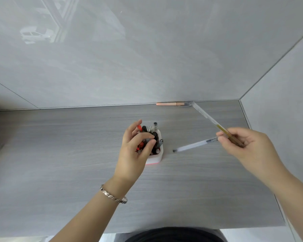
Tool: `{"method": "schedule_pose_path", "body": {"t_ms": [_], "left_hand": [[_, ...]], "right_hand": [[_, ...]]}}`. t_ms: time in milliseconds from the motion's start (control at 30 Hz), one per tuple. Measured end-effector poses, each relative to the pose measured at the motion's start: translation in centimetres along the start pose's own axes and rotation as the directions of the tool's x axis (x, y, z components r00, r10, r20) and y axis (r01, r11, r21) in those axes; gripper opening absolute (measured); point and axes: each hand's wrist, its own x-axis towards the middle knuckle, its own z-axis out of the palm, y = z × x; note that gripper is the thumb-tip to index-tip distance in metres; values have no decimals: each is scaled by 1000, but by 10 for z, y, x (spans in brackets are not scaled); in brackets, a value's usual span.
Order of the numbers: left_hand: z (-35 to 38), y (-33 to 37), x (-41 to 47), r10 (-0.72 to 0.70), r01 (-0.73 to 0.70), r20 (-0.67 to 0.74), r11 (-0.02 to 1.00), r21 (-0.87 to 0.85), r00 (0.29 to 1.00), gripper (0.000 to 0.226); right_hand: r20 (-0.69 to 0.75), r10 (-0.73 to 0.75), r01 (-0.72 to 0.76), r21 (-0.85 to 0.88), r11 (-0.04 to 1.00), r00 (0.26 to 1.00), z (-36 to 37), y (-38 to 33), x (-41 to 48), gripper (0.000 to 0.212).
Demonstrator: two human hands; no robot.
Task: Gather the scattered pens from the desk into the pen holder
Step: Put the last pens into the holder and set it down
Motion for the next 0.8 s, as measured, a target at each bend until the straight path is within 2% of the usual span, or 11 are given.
{"method": "schedule_pose_path", "body": {"t_ms": [167,267,400,467,533,633,733,800], "left_hand": [[-1,0,0,18,-18,13,1000,7,1000,34],[-1,0,0,10,-10,23,1000,14,1000,33],[-3,3,-1,8,-8,42,1000,-13,999,29],[-7,3,-3,4,-3,42,999,-35,999,26],[-12,0,-7,-36,40,65,997,-60,997,43],[-15,-9,-13,-93,99,151,994,-34,984,85],[-13,-13,-13,-89,74,154,992,100,984,92],[-12,-15,-9,-122,108,117,987,119,986,89]], "right_hand": [[-31,-106,107,3,994,994,8,-33,6,8],[-35,-180,179,-32,983,983,20,-48,13,5],[111,-232,241,-80,967,966,59,-48,27,22],[240,-244,278,-119,953,940,82,-42,31,18],[283,-258,305,-137,942,924,101,-32,31,12],[95,-245,254,-96,962,965,114,-18,25,12],[65,-257,260,-54,964,964,116,-13,19,12],[77,-247,250,-33,968,966,110,-16,20,17]]}}
